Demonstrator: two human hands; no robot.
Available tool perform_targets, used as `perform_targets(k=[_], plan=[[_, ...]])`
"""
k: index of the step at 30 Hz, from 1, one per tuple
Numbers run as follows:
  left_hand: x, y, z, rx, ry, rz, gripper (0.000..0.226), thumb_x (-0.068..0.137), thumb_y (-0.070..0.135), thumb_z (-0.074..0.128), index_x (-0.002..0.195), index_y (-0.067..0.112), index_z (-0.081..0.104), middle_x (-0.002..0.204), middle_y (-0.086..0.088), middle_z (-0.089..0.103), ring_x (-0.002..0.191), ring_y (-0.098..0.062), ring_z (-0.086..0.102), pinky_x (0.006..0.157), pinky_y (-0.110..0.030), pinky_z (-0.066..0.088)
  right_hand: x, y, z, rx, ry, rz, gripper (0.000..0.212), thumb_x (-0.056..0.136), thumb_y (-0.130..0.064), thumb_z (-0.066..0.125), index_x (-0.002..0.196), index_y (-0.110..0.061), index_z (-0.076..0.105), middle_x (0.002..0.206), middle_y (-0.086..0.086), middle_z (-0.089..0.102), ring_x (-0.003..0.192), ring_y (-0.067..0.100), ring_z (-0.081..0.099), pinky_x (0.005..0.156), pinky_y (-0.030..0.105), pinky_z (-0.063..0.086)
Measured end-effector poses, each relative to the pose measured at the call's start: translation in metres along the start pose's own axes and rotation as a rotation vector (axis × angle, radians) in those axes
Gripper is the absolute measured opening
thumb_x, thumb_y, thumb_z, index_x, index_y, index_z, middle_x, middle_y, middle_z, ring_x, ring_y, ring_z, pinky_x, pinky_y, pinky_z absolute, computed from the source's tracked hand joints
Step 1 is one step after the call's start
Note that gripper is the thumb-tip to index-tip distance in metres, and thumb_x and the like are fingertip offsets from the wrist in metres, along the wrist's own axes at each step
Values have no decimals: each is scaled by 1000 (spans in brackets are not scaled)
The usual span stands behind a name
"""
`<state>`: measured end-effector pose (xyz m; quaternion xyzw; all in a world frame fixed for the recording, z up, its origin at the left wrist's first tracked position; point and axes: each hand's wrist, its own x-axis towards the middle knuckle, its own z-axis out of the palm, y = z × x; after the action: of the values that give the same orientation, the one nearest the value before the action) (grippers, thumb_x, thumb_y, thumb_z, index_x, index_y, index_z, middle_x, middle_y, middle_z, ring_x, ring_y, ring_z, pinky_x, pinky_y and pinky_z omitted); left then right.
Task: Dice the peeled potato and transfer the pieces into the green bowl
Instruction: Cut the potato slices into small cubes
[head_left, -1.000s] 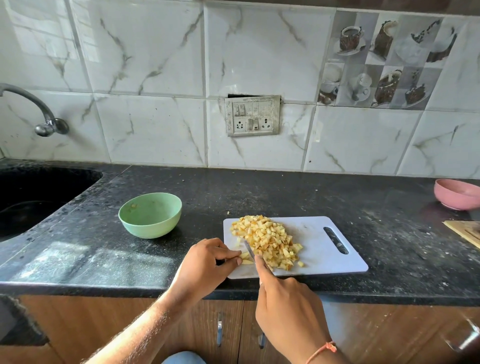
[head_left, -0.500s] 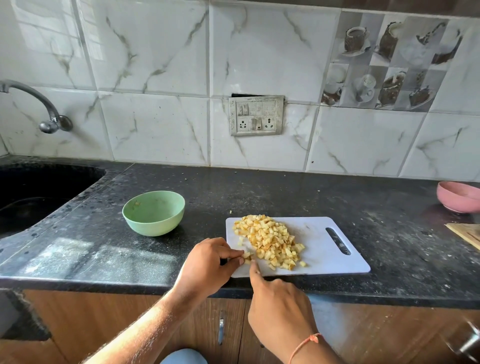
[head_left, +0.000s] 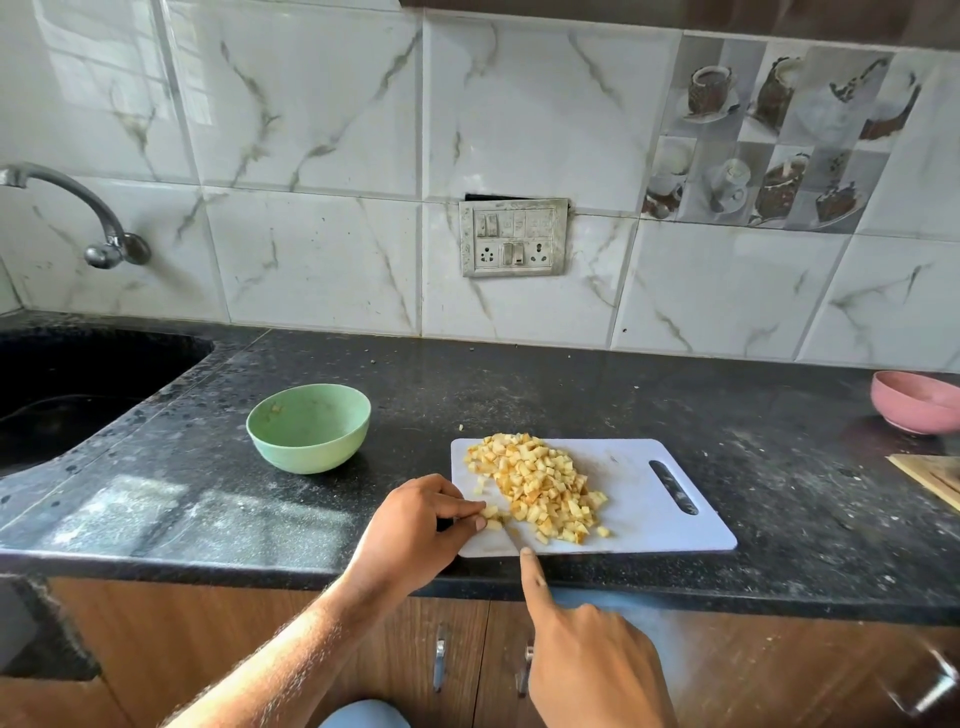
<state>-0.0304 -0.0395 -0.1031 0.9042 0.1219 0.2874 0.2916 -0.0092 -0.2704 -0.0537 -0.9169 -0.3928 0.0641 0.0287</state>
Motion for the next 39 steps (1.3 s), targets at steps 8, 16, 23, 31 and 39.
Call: perform_targets(k=[8,16,23,31,39], plan=[[0,1,-3,-12,-42,-9,19,95,36,78,113,40,81,95,23,66,84,2,61,68,-9,41,3,-1,-8,112,189,57,74,104,-25,36,163,-37,-7,74,-3,57,65,16,55,54,29,37],[2,1,-5,-98,-40,-132,13,85,36,88,97,39,86,91,22,72,86,4,68,68,-10,46,4,-21,-15,119,238,-15,70,105,-28,35,165,-34,-1,83,-3,58,78,20,60,64,31,37],[4,-2,-6,-143,-65,-108,15,86,33,87,94,45,84,88,21,70,83,-3,70,70,-19,51,21,-37,-16,-2,174,22,73,100,-15,38,165,-23,7,107,7,71,96,26,68,72,37,49],[2,1,-6,-95,-29,-83,36,86,35,86,94,67,70,87,20,70,84,-1,68,75,-28,56,11,-39,-12,-59,42,1,77,101,-12,38,165,-22,-4,115,15,70,100,30,68,73,35,42],[3,2,-9,-68,-59,-151,16,84,44,87,88,56,78,85,19,71,81,0,68,71,-24,54,-3,-14,-6,-52,5,29,84,101,-20,40,163,-31,-16,120,11,68,82,26,53,71,31,44]])
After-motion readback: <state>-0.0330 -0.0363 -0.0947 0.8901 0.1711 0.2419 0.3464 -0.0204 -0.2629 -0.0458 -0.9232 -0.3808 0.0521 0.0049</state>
